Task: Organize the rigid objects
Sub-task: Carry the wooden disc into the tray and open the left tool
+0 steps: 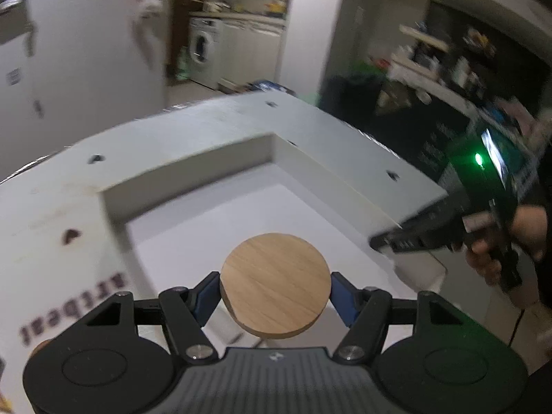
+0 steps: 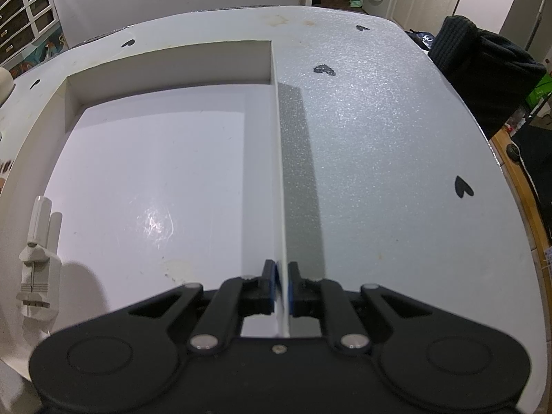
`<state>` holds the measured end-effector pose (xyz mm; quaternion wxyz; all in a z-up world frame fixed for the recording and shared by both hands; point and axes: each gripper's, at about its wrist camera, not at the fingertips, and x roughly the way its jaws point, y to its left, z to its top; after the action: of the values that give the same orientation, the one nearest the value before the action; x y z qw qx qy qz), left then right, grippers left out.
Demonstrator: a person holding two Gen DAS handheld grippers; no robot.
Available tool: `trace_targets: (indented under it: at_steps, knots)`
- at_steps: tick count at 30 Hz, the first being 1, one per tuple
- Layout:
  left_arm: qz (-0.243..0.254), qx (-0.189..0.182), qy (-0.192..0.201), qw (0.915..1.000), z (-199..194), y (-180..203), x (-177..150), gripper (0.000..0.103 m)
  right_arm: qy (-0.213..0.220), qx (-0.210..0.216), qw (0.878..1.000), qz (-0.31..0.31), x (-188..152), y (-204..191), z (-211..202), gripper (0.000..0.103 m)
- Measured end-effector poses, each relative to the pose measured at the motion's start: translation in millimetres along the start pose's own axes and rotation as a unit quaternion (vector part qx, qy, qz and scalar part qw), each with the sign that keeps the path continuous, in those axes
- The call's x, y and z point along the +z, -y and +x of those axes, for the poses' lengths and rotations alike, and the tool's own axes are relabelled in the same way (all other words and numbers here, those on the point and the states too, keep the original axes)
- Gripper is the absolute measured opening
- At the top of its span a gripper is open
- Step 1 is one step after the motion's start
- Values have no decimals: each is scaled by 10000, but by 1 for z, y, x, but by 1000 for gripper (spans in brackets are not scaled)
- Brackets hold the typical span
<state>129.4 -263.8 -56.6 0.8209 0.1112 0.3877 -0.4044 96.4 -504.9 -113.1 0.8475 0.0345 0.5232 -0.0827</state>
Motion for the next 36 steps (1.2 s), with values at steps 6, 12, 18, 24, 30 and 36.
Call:
trace_targets:
  at_steps: [6,12,18,24,30,36]
  knots:
    - [282,-260,-479,9981,33,21,-9,68,11,7,10000,29,-1,0,0,9]
    - [336,-255,-719,9965,61,30,-14,68,12,6,10000,29,-1,0,0,9]
    - [340,-174,-870,9955,72,31,-17,68,10,4,10000,23,0,0,0,9]
    - [370,-144,-937,9948,73,31,-18,68,11,5,10000,21,-1,0,0,9]
    - [394,-125,-958,9945,73,32,-19,78,12,3,10000,21,-1,0,0,9]
    - [423,-191,-802,9957,63,33,-16,82,11,7,10000,21,-1,0,0,9]
